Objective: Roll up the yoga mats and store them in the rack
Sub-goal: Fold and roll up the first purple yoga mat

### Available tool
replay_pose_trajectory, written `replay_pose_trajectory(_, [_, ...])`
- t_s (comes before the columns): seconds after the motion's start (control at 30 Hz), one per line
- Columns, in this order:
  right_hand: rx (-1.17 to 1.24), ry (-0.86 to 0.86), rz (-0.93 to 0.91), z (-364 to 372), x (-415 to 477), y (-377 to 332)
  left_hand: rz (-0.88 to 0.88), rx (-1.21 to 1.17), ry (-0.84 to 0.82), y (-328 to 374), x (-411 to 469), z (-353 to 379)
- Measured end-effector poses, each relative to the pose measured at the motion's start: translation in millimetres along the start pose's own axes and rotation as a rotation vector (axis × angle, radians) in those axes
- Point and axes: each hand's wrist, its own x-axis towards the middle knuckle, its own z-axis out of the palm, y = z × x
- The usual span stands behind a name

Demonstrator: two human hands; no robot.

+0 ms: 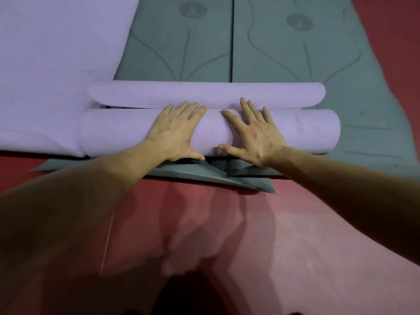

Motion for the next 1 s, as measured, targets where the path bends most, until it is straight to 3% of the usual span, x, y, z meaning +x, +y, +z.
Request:
replay_pose_trajectory(0.23, [0.016,0.04,-0.055,-11.2,-21.4,-4.5,0.024,-0.101,0.07,11.6,-11.2,-19.4])
replay_pose_trajectory(0.57, [-0.004,-0.05,-0.155,-2.9,-46.0,-22.4,0.117,-0.147,-0.033,33.6,-59.0,-20.1])
replay_pose_trajectory(0.77, [-0.005,-0.09,-0.083,-7.4,-19.5,-12.0,0.138,-0.115,-0.102,26.8,-50.9,-11.4])
replay_pose_trajectory(0.87, [0.069,-0.037,-0.012,-10.0,-16.1,-4.5,0.111,-0.14,-0.062,24.3,-37.7,-12.2])
replay_pose_trajectory(1.0, [0.047,0.024,-0.083,-3.8,-35.1,-10.4,0.071,-0.113,0.019,21.2,-27.1,-12.4])
